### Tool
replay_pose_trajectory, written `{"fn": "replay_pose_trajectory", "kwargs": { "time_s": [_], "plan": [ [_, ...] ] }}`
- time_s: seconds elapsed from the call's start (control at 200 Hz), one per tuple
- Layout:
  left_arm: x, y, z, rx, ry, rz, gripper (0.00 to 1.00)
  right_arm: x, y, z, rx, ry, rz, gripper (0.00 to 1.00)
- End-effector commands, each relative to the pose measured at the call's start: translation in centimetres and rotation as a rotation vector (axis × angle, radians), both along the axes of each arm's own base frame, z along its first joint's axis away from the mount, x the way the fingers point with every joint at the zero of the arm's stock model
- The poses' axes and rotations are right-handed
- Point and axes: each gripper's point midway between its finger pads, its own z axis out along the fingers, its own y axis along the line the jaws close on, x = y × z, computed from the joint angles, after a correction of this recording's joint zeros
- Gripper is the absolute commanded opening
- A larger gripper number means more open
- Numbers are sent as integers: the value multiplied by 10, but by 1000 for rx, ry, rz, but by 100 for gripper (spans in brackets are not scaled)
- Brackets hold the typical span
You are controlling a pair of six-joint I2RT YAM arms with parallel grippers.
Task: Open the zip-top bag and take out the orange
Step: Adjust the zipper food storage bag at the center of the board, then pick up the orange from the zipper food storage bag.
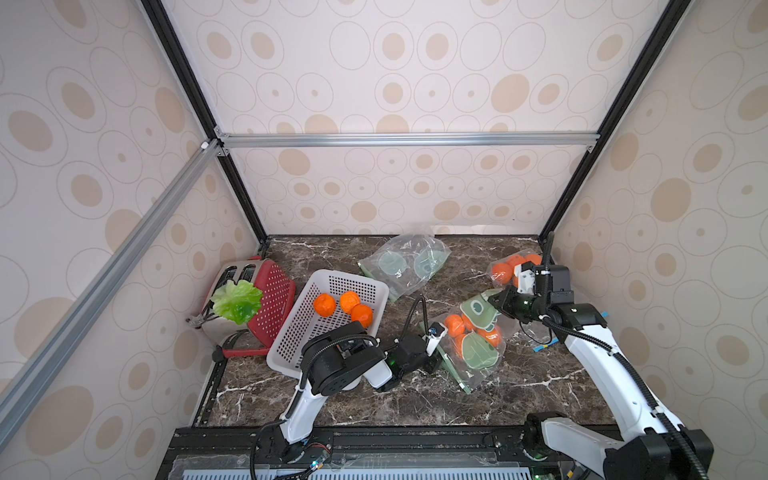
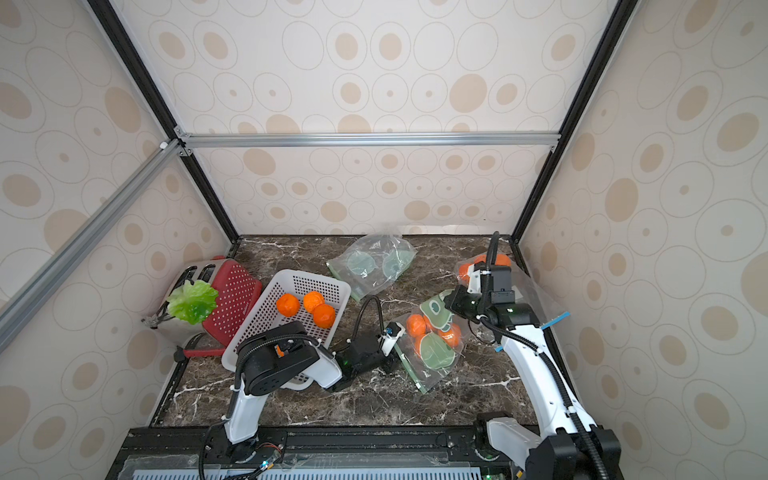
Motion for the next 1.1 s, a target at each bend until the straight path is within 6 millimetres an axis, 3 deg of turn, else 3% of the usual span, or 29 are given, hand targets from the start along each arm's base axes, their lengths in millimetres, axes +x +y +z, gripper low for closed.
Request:
{"fn": "replay_pose_trajectory", "kwargs": {
  "time_s": [0.0, 0.25, 0.421, 0.676, 0.851, 1.092],
  "plan": [
    [-9, 0, 4, 17, 30, -43, 58, 2, -16, -17, -78, 36, -55, 2],
    [-7, -8, 9, 22, 32, -62, 65, 5, -5, -21, -10, 52, -34, 2],
    [-13, -31, 27, -39, 24, -134, 69, 6, -1, -24, 19, 60, -25, 2],
    [-11, -47, 34, -78, -7, -156, 87, 6, 7, -27, 63, 71, 1, 2],
    [-9, -62, 35, -121, 21, -173, 88, 5, 11, -31, 89, 80, 4, 2],
    [4, -66, 29, -136, 29, -112, 87, 4, 14, -36, 114, 94, 6, 2]
  ]
}}
